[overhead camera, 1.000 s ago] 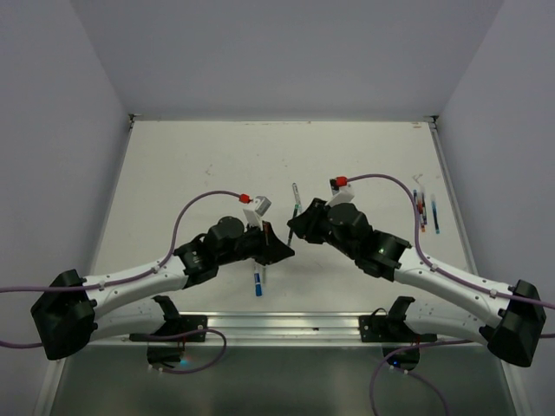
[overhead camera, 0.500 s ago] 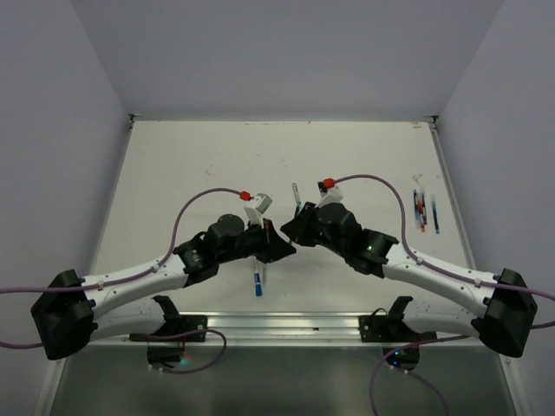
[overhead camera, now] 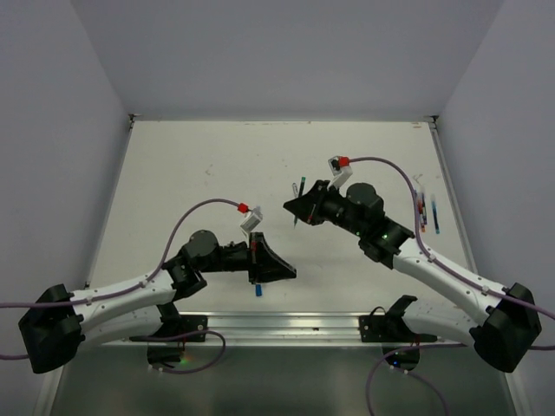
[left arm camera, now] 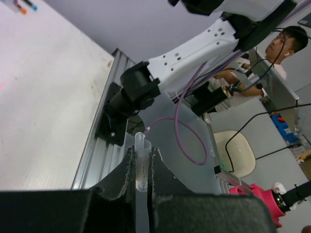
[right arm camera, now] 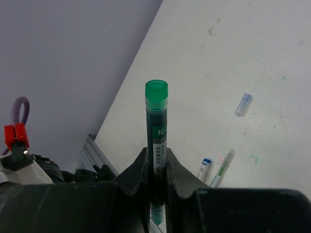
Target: Open the pen caps
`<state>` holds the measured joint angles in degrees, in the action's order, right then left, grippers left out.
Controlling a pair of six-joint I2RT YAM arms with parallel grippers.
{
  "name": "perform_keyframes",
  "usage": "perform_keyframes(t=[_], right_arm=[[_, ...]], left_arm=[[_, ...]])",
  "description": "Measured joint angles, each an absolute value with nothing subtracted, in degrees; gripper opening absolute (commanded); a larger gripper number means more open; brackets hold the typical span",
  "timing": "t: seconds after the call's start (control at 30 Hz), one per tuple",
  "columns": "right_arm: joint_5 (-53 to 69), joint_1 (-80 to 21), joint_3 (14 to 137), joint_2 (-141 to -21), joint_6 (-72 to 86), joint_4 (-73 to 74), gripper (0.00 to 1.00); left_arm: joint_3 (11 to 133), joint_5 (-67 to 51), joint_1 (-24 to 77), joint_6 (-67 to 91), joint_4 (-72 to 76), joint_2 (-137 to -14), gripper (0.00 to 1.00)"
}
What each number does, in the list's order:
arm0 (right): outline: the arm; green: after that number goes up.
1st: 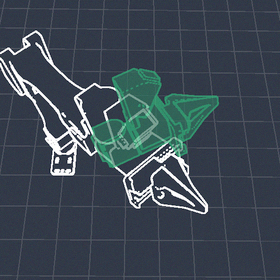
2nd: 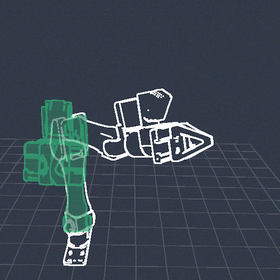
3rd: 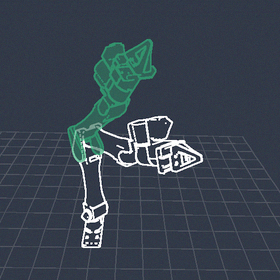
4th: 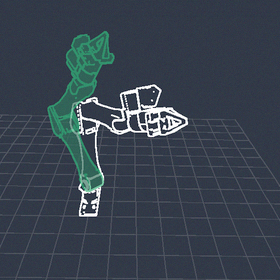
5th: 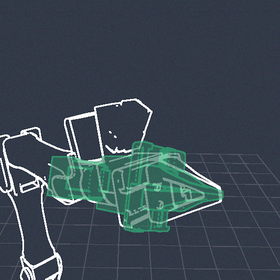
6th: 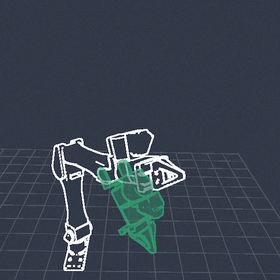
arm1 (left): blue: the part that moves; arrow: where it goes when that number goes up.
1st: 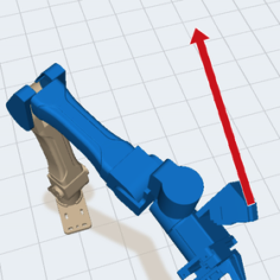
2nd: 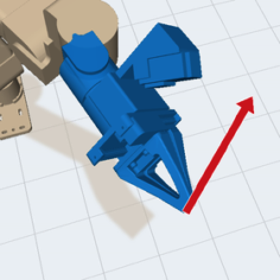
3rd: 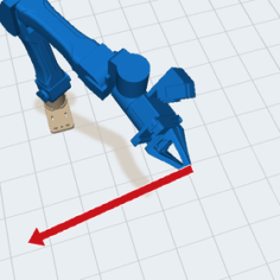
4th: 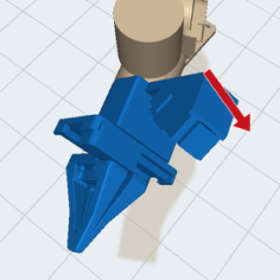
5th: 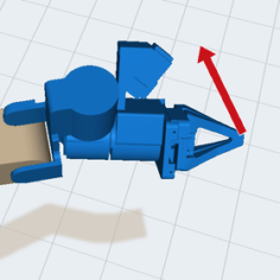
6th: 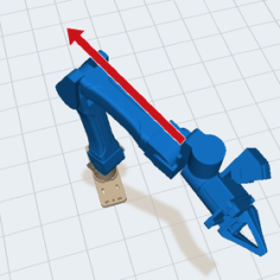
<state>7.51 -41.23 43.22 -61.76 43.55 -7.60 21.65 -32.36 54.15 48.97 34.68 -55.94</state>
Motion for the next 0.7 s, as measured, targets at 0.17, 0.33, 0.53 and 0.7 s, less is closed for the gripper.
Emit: perform_keyframes(t=[0.17, 0.33, 0.53, 0.7], right_arm=[[6.83, -41.60, 48.49, -62.59, 39.77, -3.18, 0.00], [-0.34, -40.84, 60.03, -71.26, 37.23, 10.66, 0.00], [-5.80, -37.85, 72.38, -88.58, 33.78, 25.12, 0.00], [-5.96, -33.43, 74.46, -96.23, 31.44, 31.22, 0.00]], left_arm=[[29.19, -26.98, 54.28, 44.99, 23.90, -52.90, 0.00], [42.48, -2.24, 53.74, 42.09, -1.26, -58.50, 0.00], [42.17, 8.10, 39.57, 39.27, -14.11, -63.40, 0.00], [41.82, 12.67, 32.03, 36.62, -14.22, -66.83, 0.00]])
